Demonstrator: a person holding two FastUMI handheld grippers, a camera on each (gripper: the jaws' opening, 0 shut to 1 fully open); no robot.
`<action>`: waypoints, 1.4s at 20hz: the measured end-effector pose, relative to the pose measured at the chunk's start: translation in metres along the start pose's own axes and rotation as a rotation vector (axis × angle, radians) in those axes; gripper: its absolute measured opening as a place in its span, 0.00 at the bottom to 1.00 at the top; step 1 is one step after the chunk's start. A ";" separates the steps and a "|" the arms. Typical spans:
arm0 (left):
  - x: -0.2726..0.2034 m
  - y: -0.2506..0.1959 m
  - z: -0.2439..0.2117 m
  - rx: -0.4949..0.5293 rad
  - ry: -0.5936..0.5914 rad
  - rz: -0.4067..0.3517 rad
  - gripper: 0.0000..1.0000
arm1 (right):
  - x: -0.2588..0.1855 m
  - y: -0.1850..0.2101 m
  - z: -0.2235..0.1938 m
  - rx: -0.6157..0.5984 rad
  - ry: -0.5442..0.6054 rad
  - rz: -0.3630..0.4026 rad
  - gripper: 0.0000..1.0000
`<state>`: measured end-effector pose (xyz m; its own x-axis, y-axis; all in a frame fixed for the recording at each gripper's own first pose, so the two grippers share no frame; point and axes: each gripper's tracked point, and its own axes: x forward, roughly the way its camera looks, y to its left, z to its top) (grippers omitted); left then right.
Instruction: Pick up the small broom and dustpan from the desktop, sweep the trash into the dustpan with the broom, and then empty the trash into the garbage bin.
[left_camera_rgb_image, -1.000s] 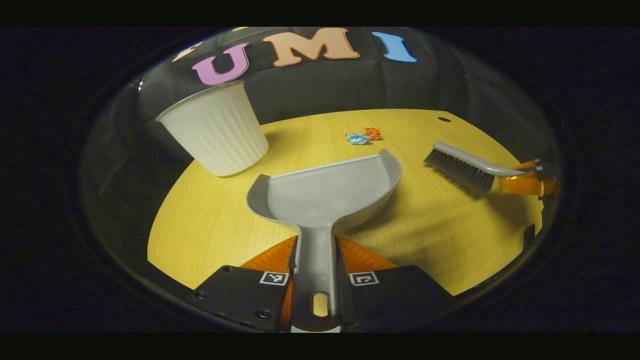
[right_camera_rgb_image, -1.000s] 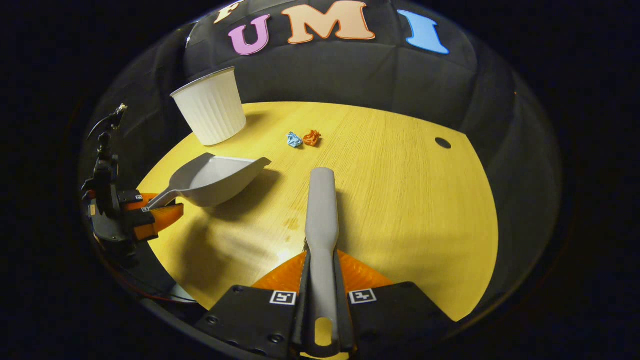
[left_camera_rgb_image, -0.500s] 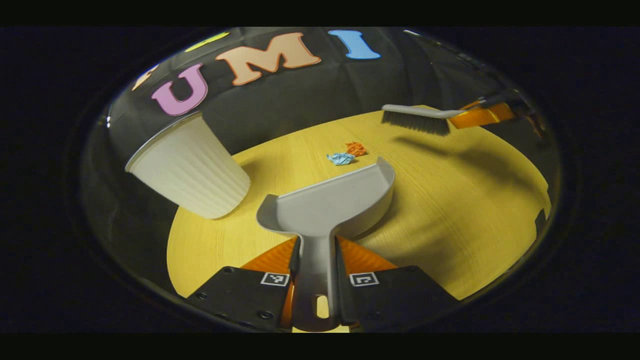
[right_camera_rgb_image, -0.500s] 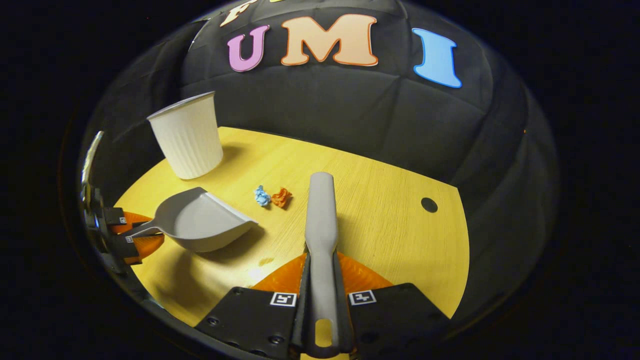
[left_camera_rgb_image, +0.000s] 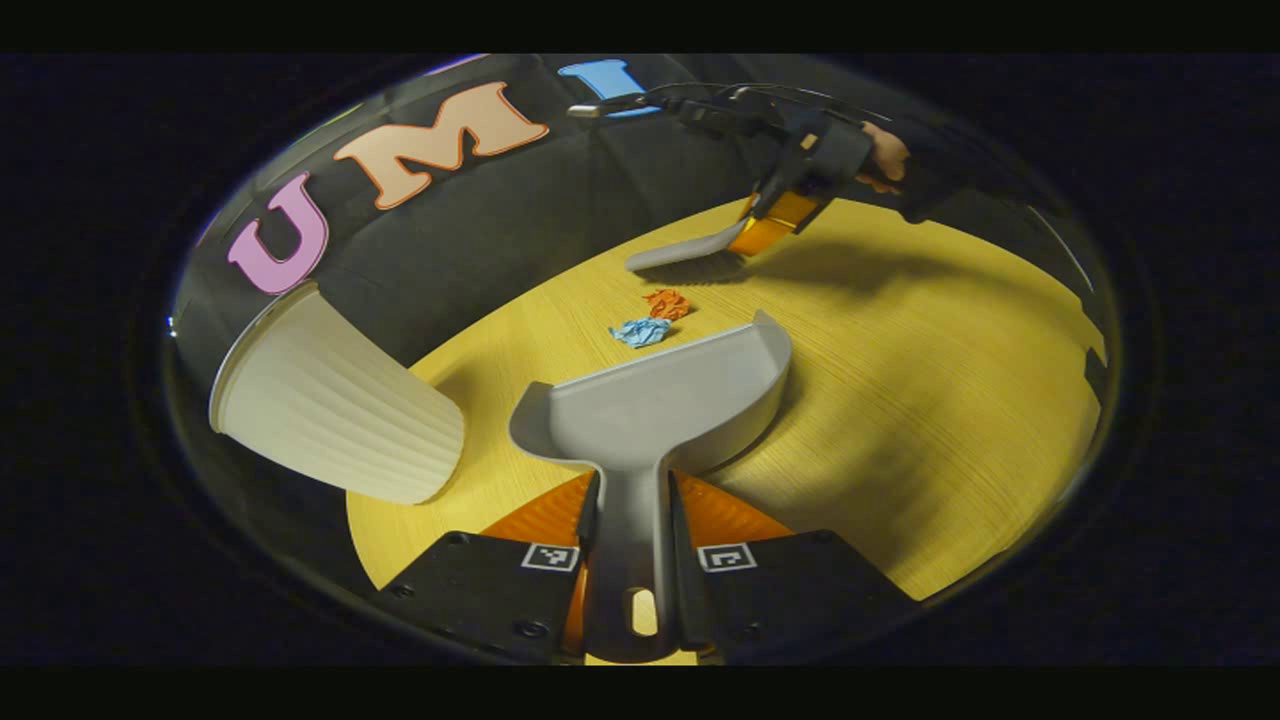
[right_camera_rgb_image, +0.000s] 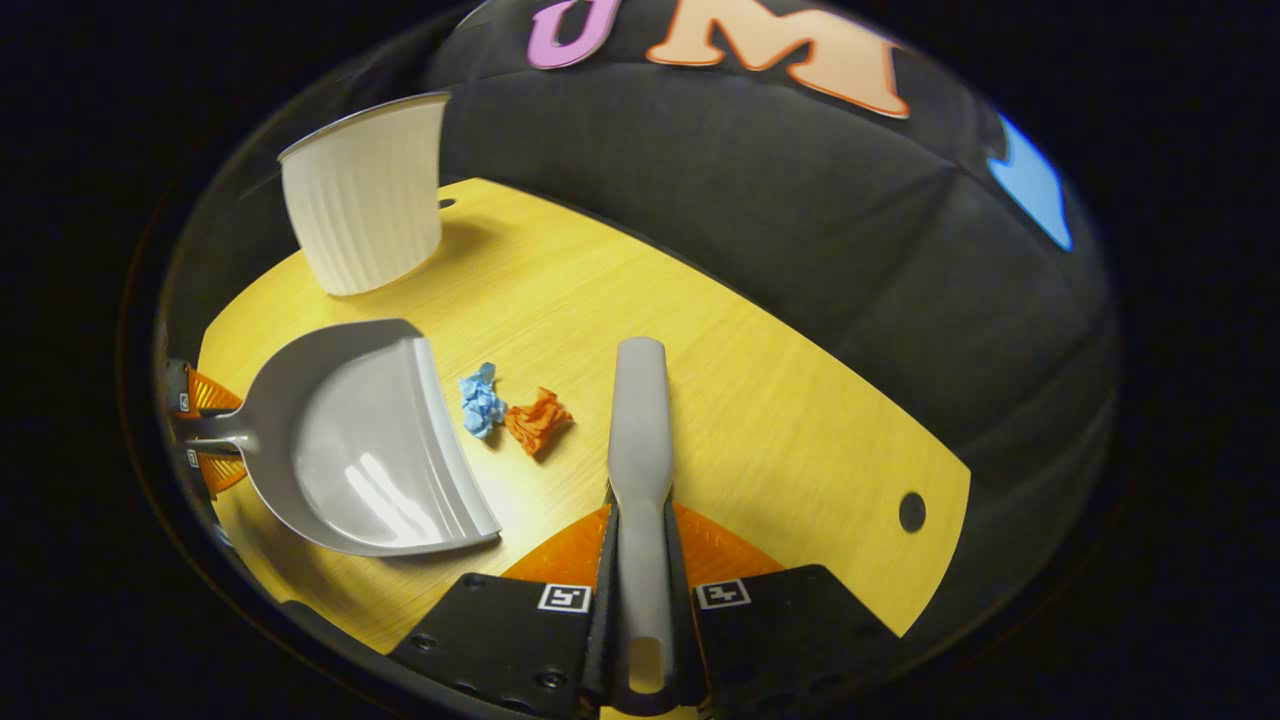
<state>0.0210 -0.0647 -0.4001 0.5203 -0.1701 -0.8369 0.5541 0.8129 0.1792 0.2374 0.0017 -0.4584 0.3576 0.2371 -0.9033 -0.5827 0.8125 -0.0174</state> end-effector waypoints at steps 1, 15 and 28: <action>0.002 0.000 0.000 0.003 -0.005 -0.005 0.29 | 0.004 0.013 0.004 -0.042 0.008 0.056 0.23; -0.014 0.005 0.020 -0.061 -0.176 0.040 0.27 | -0.076 0.050 0.047 0.201 -0.186 0.370 0.23; -0.150 0.119 0.100 -0.120 -0.314 0.332 0.24 | -0.086 -0.055 -0.067 0.615 -0.426 0.100 0.22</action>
<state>0.0735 0.0016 -0.2015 0.8382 -0.0356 -0.5441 0.2550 0.9076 0.3336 0.1899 -0.0988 -0.4080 0.6486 0.4089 -0.6420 -0.1592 0.8977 0.4109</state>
